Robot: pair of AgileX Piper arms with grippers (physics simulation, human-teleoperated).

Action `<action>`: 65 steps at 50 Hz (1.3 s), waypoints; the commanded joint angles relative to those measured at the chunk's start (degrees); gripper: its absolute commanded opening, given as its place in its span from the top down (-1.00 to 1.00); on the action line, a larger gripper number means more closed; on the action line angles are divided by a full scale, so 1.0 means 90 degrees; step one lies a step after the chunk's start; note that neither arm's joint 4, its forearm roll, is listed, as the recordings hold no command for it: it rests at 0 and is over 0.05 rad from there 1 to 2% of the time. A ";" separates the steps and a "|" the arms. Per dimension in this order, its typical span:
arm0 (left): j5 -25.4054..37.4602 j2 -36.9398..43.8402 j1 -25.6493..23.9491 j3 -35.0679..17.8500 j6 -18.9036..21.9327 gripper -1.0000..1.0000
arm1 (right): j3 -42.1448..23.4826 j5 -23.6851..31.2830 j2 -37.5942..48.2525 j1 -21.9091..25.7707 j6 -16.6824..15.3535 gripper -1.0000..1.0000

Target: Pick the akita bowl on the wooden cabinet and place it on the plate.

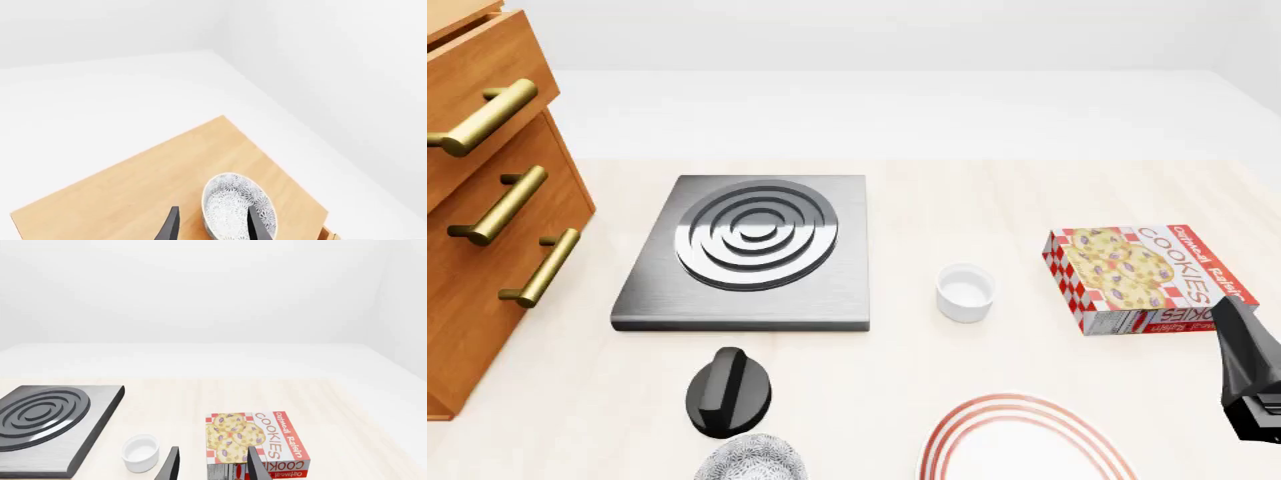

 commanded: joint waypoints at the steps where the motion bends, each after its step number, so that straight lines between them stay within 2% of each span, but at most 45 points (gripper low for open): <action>1: -0.0096 0.0120 -0.0031 0.0064 -0.0014 -1.00 | 0.0000 0.0000 -0.0001 0.0000 0.0002 -1.00; 65: -0.0463 0.0537 -0.0187 0.0369 -0.0001 -1.00 | 0.0000 0.0000 0.0000 0.0002 0.0000 -1.00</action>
